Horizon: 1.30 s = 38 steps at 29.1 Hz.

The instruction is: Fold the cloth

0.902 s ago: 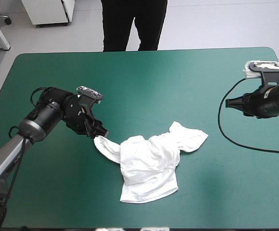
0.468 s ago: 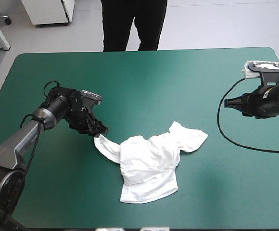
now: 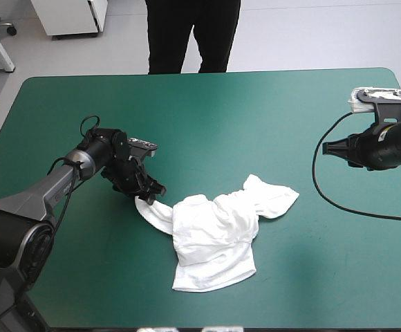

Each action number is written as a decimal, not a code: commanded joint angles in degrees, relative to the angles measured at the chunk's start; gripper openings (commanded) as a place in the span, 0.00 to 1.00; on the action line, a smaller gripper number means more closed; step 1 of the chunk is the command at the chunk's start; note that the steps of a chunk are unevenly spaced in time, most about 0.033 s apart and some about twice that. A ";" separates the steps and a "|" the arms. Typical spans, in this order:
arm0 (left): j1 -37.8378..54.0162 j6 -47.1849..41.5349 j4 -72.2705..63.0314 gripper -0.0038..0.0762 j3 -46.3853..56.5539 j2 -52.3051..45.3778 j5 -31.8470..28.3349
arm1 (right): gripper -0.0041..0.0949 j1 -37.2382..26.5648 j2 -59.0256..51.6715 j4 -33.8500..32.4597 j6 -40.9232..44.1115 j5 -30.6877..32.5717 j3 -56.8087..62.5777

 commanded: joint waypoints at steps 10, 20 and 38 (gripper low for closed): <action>-0.83 1.11 -4.13 0.04 -0.22 2.17 -1.19 | 0.39 -0.43 -1.29 -0.29 -0.36 -0.18 -1.54; -0.83 1.61 -4.05 0.04 -0.22 2.17 -0.98 | 0.54 1.66 8.43 5.38 -3.13 -0.18 -1.31; -0.83 2.68 -4.04 0.04 -0.22 2.17 -0.88 | 0.54 7.00 20.47 5.55 -0.05 -20.95 12.80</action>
